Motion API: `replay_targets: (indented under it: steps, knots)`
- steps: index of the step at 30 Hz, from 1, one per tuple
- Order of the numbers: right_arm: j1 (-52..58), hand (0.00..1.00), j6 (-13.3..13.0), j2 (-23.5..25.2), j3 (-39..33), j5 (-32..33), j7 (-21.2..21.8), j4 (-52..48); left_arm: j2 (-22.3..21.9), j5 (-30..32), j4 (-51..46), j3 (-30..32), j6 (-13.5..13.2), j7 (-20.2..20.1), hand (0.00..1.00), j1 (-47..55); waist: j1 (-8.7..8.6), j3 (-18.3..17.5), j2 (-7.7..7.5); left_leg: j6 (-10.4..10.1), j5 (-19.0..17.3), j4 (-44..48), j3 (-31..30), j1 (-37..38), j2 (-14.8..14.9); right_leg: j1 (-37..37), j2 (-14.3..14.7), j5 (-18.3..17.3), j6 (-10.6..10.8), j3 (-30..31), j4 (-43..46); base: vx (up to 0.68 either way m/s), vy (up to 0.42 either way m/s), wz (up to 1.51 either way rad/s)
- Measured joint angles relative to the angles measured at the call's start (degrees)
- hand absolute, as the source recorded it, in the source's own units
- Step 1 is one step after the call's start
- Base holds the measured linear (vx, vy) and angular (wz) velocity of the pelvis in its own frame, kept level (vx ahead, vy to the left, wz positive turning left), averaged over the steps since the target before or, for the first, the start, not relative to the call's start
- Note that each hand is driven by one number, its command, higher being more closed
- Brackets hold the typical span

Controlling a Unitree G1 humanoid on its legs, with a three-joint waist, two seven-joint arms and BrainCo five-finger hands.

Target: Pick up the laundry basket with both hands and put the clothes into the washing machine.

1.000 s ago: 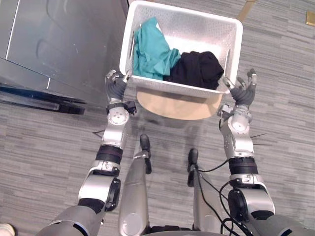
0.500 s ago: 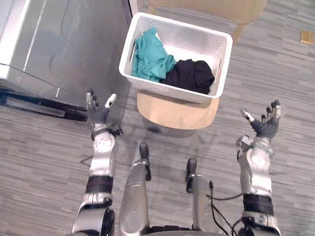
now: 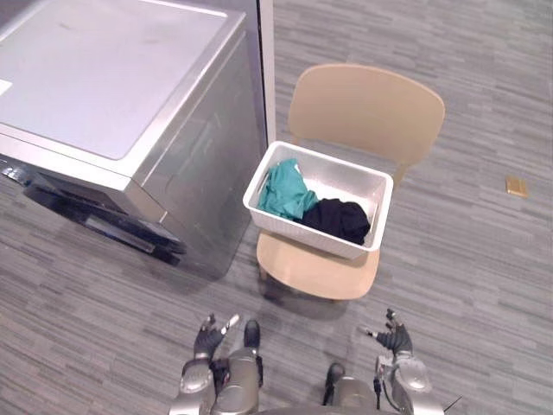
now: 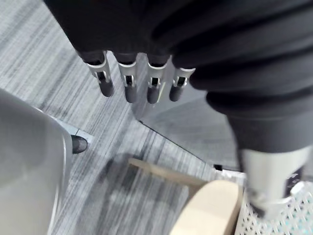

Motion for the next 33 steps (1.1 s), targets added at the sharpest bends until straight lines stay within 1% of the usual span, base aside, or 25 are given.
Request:
replay_targets:
  steps: [3,5,7,8,9,10,12,13,14,15,16,18,19,20,21,22,23,24,25,27,29,30,31,32,33]
  knots:
    - [-0.74,0.00,-0.17,-0.46,0.05,-0.06,0.00,2.75,-0.09,0.05,1.84,0.76,-0.08,0.07,0.00,-0.28,-0.20,-0.40,0.74,-0.01,0.00,1.82,-1.60,-1.30,-0.55,0.69,-0.04,-0.36,0.31,-2.02,0.11,-0.01,-0.024,0.35]
    - [-1.09,0.00,-0.23,-1.21,0.03,0.44,-0.11,5.51,-0.52,0.12,2.63,0.67,-0.22,0.05,0.00,-0.94,-0.25,-0.58,1.47,-0.59,0.69,5.44,-3.27,-5.02,-0.88,1.58,-0.15,-0.54,0.56,-6.23,0.53,-0.03,0.005,0.81]
    - [-1.93,0.00,-0.24,-1.42,-0.18,1.27,-0.21,7.43,-0.32,0.10,2.54,0.76,-0.62,0.08,0.00,-1.00,-0.20,-0.54,0.94,-0.30,2.44,3.81,-0.36,-5.85,-0.65,1.63,-1.86,-0.44,0.44,-9.30,1.31,-0.06,0.065,0.81]
    - [-2.49,0.00,-0.35,-1.42,-0.14,1.56,-0.33,7.77,-0.28,0.09,2.58,1.36,-0.72,0.16,0.00,-1.34,-0.07,-0.16,0.56,1.35,0.84,5.12,5.48,-6.67,1.55,1.75,-2.27,-0.42,0.44,-10.45,1.62,-0.07,0.108,0.62]
    - [-3.00,0.00,-0.35,-1.52,-0.16,1.60,-0.36,7.86,-0.09,0.14,2.65,1.89,-0.72,0.23,0.00,-1.33,-0.11,-0.15,0.54,2.74,-0.18,7.63,8.48,-7.06,3.51,1.74,-3.06,-0.42,0.45,-11.12,2.46,-0.05,0.131,0.35]
    - [-3.80,0.00,-0.35,-1.88,-0.18,1.61,-0.81,8.23,0.07,0.19,3.14,3.61,-0.87,0.32,0.00,-1.43,-0.27,0.16,-0.38,3.04,-1.50,12.47,12.13,-7.11,7.59,1.68,-5.77,-0.33,0.62,-11.13,4.67,0.00,0.158,0.19]
    - [-3.83,0.00,-0.35,-2.58,-0.05,1.59,-1.31,8.23,0.37,0.96,3.19,3.74,-1.10,1.15,0.00,-1.41,-0.35,-0.09,-0.59,3.00,-1.48,14.37,12.41,-7.09,12.00,1.68,-8.02,0.25,1.73,-10.93,5.59,0.00,0.226,0.06]
    - [-3.63,0.00,-0.34,-3.27,-0.06,1.59,-1.33,8.22,0.35,1.74,3.68,3.58,-1.24,1.58,0.00,-1.39,-0.26,-0.69,0.25,2.52,-1.06,14.10,12.06,-7.02,14.90,1.91,-8.98,0.54,3.83,-11.20,5.34,0.05,0.363,0.20]
    - [-3.74,0.00,-0.32,-3.80,-0.14,1.61,-1.37,8.21,0.26,2.13,4.45,3.13,-1.18,1.76,0.00,-1.75,-0.69,-1.34,1.29,-2.50,-3.48,13.74,11.19,-7.22,14.84,2.78,-10.12,0.34,6.69,-11.76,4.79,0.07,0.421,0.57]
    - [-3.88,0.00,-0.02,-3.70,-0.47,1.64,-1.36,9.17,0.72,2.13,5.43,2.61,-1.11,1.95,0.00,-3.21,-1.38,-1.06,-0.30,-3.11,-5.52,15.66,10.64,-9.05,11.85,3.55,-12.74,0.71,7.04,-12.75,3.95,0.11,0.470,0.89]
    - [-3.95,0.00,0.22,-2.72,-0.45,1.64,-1.13,9.54,1.07,2.07,5.31,2.35,-1.10,2.52,0.00,-3.49,-1.68,-1.45,-1.41,-2.15,-6.81,17.59,9.65,-11.20,9.14,3.71,-14.43,2.82,6.01,-13.34,3.36,0.14,0.475,0.92]
    - [-4.18,0.00,0.35,-1.25,-0.62,1.64,-1.11,10.38,1.82,2.30,5.03,2.25,-1.04,2.56,0.00,-3.87,-1.50,-1.47,-1.60,-0.48,-11.07,22.24,8.96,-12.31,5.90,4.53,-17.85,7.78,6.69,-13.68,6.63,0.19,0.530,0.62]
    - [-4.62,0.00,0.44,-1.02,-0.66,1.64,-1.09,11.13,1.98,2.72,5.49,1.65,-1.01,2.56,0.00,-3.85,-1.32,-1.42,-1.73,0.64,-12.69,22.80,8.98,-10.62,4.17,4.11,-20.69,10.36,4.02,-12.97,11.30,0.18,0.457,0.40]
    - [-4.97,0.00,0.66,-1.12,-0.55,1.63,-1.07,11.21,2.22,3.51,5.89,0.85,-0.91,2.54,0.00,-3.51,-1.28,-1.38,-1.18,1.96,-13.72,22.31,9.25,-8.25,2.58,1.76,-23.30,14.72,-2.63,-11.42,17.32,0.18,0.406,0.26]
    - [-5.82,0.00,0.92,-1.23,-0.14,1.62,-1.07,11.19,2.37,4.47,5.88,-0.02,-0.85,2.52,0.00,-2.85,-1.35,-0.91,1.12,3.26,-14.54,21.12,8.88,-5.86,2.03,-2.13,-23.75,15.74,-11.64,-8.01,25.37,0.18,0.401,0.17]
    - [-6.36,0.00,1.02,-1.22,0.59,1.62,-1.06,11.19,2.38,4.49,5.90,-0.04,-0.75,2.53,0.00,-2.69,-1.52,-0.88,1.36,3.42,-14.51,19.65,8.50,-4.48,1.75,-5.24,-22.18,12.33,-11.00,-4.99,30.36,0.18,0.371,0.19]
    - [-7.09,0.00,1.04,-1.14,1.73,1.59,-1.08,11.18,2.98,4.51,5.91,0.03,-0.69,2.61,0.00,-2.62,-1.55,-0.82,1.50,3.97,-13.63,16.74,7.89,-2.46,0.88,-8.59,-18.58,7.51,-6.64,-1.35,34.33,0.23,0.355,0.42]
    - [-7.53,0.00,1.04,-0.83,2.25,1.58,-1.08,11.03,3.87,4.54,5.90,0.02,-0.68,2.61,0.00,-2.55,-1.71,-0.94,1.59,4.83,-12.55,13.38,6.75,-0.77,-0.52,-10.69,-14.56,3.09,-4.38,0.58,35.08,0.23,0.309,0.55]
    - [-7.70,0.00,1.05,-0.72,2.27,1.58,-1.11,11.00,4.22,4.58,5.89,-0.01,-0.68,2.60,0.00,-2.67,-1.76,-0.98,1.19,5.02,-11.96,11.67,6.01,0.25,-1.56,-11.76,-11.87,0.72,-3.47,1.32,34.20,0.26,0.218,0.65]
    - [-9.03,0.00,1.18,-1.21,3.61,1.49,-1.23,10.90,4.35,4.58,6.02,0.06,-0.69,2.61,0.00,-2.53,-1.67,-0.96,0.78,5.66,-9.92,8.55,5.03,2.81,-3.81,-12.99,-3.01,-3.11,-0.65,5.16,25.07,0.24,0.076,0.64]
    - [-10.40,0.00,1.17,-1.52,4.11,0.46,-1.65,10.78,3.56,5.16,6.01,-0.04,-0.68,2.60,0.00,-3.00,-1.78,-1.11,0.45,5.49,-9.59,9.17,2.84,3.23,-5.94,-12.97,-0.77,-3.25,-0.62,4.62,17.74,0.20,0.011,0.83]
    - [-10.93,0.00,1.18,-1.82,4.63,0.41,-1.70,10.81,2.91,5.62,6.06,-0.05,-0.79,2.61,0.00,-3.24,-1.93,-1.00,1.12,5.45,-9.57,9.31,2.06,3.29,-6.20,-12.78,-0.67,-3.20,-1.72,4.24,17.27,0.20,0.000,0.97]
    - [-11.87,0.00,1.14,-2.28,6.02,0.26,-1.68,10.81,1.56,5.69,6.04,-0.15,-1.10,2.64,0.00,-3.30,-1.58,-1.19,2.33,4.46,-8.98,8.81,0.26,3.20,-6.31,-10.50,-0.16,-2.44,-2.24,2.97,14.28,0.19,-0.030,0.78]
    - [-12.98,0.00,1.15,-2.27,8.17,-0.12,-1.28,10.78,0.91,5.70,6.10,-0.14,-1.07,2.71,0.00,-3.07,-1.24,-1.20,2.71,2.58,-7.77,7.26,-0.96,3.18,-6.17,-9.29,0.26,-1.36,-2.84,1.22,11.83,0.18,-0.049,0.69]
    - [-13.72,0.00,1.15,-2.06,9.32,-0.17,-1.12,10.58,0.75,5.70,6.19,-0.20,-1.04,2.72,0.00,-2.90,-1.11,-1.21,2.70,1.62,-7.12,6.20,-1.47,3.34,-6.07,-8.64,0.38,-1.03,-2.94,0.17,10.72,0.15,-0.122,0.69]
